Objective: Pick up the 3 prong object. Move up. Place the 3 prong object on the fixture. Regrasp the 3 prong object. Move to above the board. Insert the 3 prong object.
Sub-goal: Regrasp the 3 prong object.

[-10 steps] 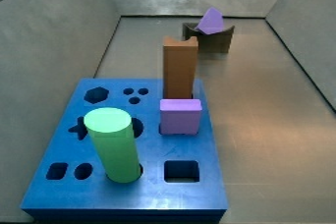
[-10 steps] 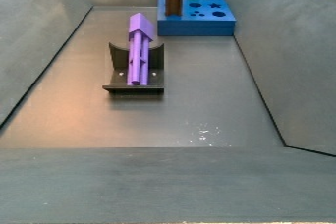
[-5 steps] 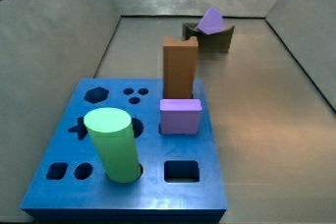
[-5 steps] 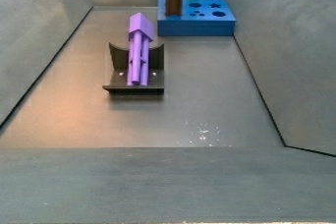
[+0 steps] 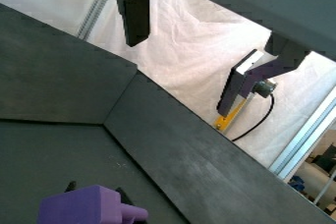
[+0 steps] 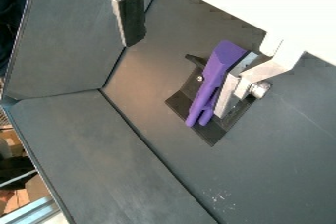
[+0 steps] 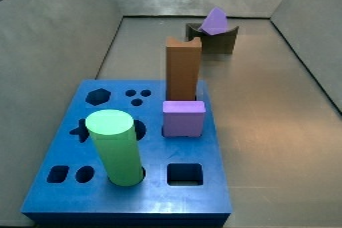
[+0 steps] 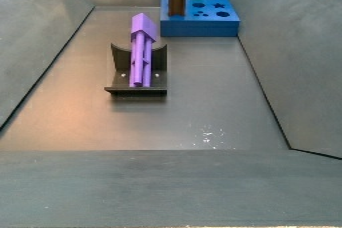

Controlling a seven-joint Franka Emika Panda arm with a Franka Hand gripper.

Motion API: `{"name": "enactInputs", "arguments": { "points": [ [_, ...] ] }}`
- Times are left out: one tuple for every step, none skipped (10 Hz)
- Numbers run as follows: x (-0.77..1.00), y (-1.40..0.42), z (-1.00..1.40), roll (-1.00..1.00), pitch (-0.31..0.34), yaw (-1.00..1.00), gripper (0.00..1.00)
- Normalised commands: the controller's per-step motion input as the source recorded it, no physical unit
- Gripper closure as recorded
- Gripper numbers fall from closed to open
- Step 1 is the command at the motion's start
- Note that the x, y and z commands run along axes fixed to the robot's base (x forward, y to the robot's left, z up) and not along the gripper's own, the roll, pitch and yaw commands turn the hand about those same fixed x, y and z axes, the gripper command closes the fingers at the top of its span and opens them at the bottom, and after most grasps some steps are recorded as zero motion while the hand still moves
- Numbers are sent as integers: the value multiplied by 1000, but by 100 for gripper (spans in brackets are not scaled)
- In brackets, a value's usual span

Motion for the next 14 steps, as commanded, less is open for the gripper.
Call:
{"name": "enactInputs", "arguments": {
  "points": [
    [316, -49, -24, 113, 85, 97, 0],
    [316, -49, -24, 113, 85, 97, 0],
    [316, -49, -24, 113, 85, 98, 0],
    [316, -49, -24, 113, 85, 98, 0],
    [316, -49, -24, 113, 85, 98, 0],
    [109, 41, -1000, 172, 95, 35, 0],
    [110, 42, -1000, 175, 93, 39, 0],
    [110, 32, -1000, 154, 88, 82, 0],
    [109, 23, -1000, 120, 94, 105, 0],
    [111, 20, -1000, 108, 91, 110, 0],
    [123, 14, -1000, 94, 77, 123, 0],
    [138, 9, -1000, 86, 62, 128, 0],
    [145, 3, -1000, 88, 49, 129, 0],
    [151, -4, -1000, 92, 37, 129, 0]
  ]
}}
